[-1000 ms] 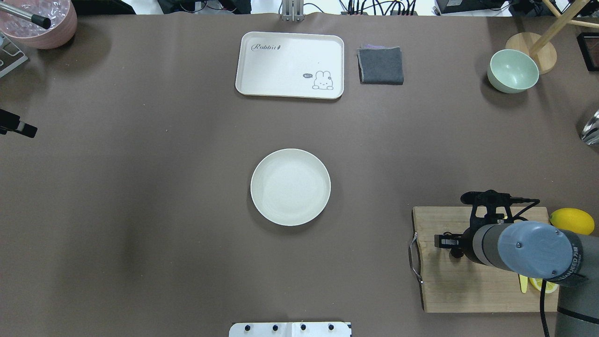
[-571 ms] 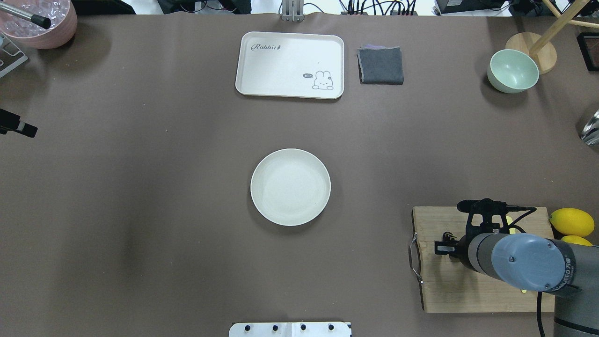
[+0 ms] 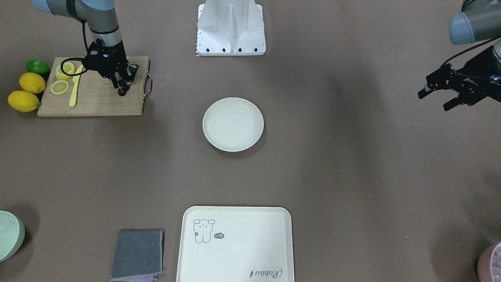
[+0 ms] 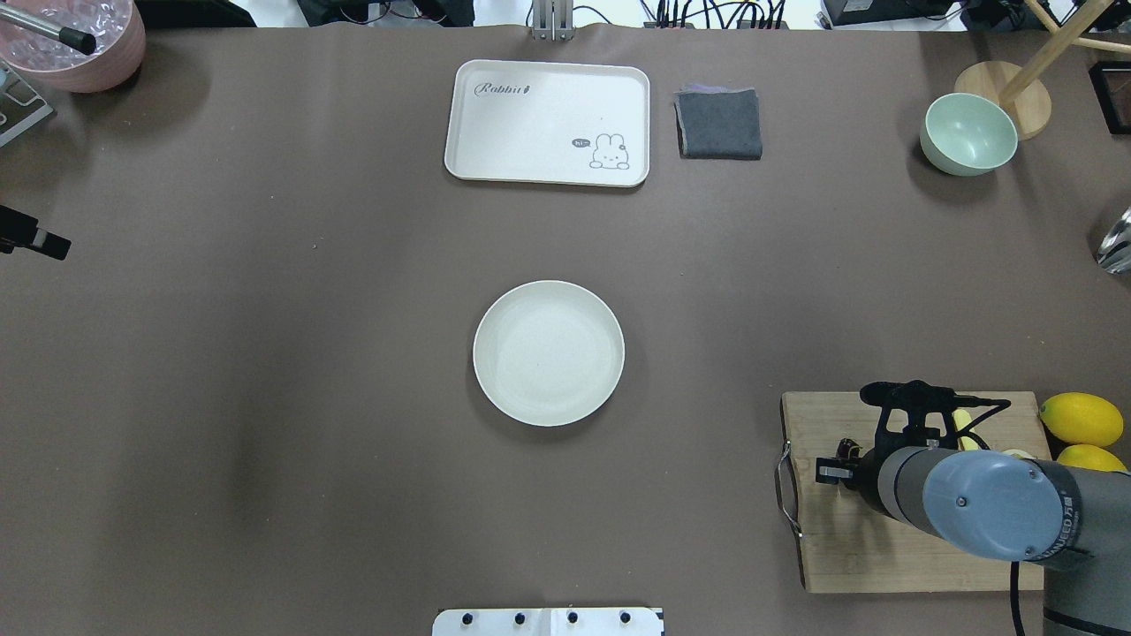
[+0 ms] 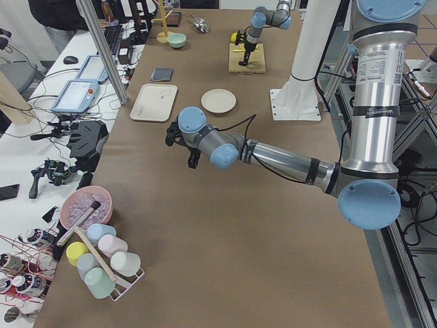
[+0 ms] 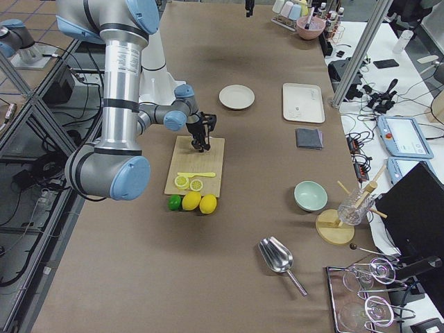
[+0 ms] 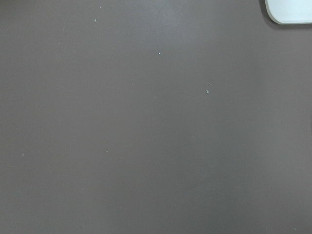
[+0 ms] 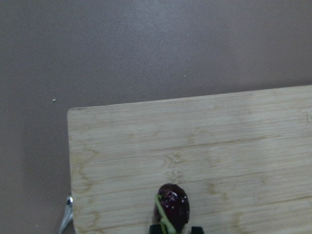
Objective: Place red cherry on plate
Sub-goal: 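Lower the right gripper and grasp the cherries by their stems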
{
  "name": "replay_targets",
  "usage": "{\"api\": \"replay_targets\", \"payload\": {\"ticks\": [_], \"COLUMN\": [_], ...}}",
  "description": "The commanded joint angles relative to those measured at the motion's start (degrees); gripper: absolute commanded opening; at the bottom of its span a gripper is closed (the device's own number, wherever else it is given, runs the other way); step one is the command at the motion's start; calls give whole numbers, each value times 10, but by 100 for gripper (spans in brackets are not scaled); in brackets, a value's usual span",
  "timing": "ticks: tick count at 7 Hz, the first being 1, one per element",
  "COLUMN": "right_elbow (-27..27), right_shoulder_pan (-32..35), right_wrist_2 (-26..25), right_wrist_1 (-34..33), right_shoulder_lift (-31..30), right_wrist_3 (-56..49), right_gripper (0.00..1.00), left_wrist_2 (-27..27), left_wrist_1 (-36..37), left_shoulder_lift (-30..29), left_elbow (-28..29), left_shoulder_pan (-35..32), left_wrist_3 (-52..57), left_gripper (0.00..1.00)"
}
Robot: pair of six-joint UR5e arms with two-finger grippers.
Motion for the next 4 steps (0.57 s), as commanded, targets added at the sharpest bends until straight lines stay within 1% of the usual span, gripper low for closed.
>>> {"api": "replay_targets", "payload": {"ticks": [1, 3, 4], "right_elbow": [5, 24, 27], "right_shoulder_pan": [1, 11, 37], "right_wrist_2": [3, 11, 34], "right_wrist_1": [0, -7, -8], "right_shoulder_lift": [-1, 3, 6], "right_wrist_3": [0, -2, -8], "right_gripper": [0, 0, 0], "left_wrist_2": [0, 0, 0], "left_wrist_1": [0, 0, 0], "left_shoulder_lift": [0, 0, 0], "left_elbow": [0, -1, -1], "left_shoulder_pan": [0, 0, -1], "left_wrist_3": [0, 0, 0], "left_gripper": [98, 98, 98]}}
